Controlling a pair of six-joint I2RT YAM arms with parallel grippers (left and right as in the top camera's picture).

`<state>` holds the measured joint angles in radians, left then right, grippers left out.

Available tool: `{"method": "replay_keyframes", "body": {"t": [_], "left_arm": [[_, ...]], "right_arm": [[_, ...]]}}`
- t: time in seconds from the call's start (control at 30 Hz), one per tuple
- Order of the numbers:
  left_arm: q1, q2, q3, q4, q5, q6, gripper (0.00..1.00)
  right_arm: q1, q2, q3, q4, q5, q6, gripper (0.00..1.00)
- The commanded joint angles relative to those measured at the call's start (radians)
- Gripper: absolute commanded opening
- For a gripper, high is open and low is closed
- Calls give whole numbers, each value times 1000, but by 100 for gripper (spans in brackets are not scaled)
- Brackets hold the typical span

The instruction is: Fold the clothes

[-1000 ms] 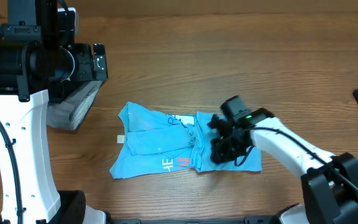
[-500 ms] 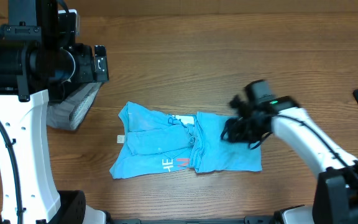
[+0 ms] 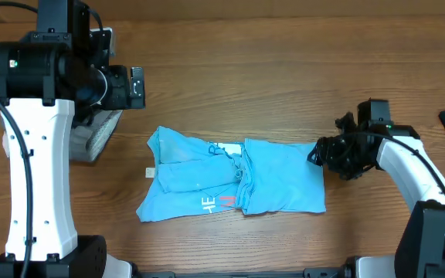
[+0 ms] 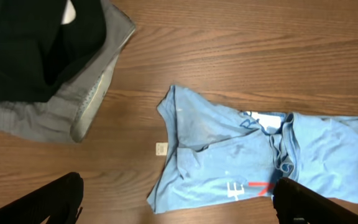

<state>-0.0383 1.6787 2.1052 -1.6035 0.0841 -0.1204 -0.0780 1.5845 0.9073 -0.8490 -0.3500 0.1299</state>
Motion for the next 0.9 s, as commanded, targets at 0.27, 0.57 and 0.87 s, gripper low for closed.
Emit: {"method": "replay_keyframes", "body": {"t": [0.27, 0.57, 0.87], "left_arm": [[5, 2, -5, 14, 21, 13, 100], [5, 2, -5, 16, 21, 12, 100], [5, 2, -58, -3, 86, -36, 100]], "right_arm": [[-5, 30, -61, 35, -131, -58, 4], [-119, 30, 10, 91, 106, 92, 4], [-224, 30, 11, 92, 27, 109, 53]]}}
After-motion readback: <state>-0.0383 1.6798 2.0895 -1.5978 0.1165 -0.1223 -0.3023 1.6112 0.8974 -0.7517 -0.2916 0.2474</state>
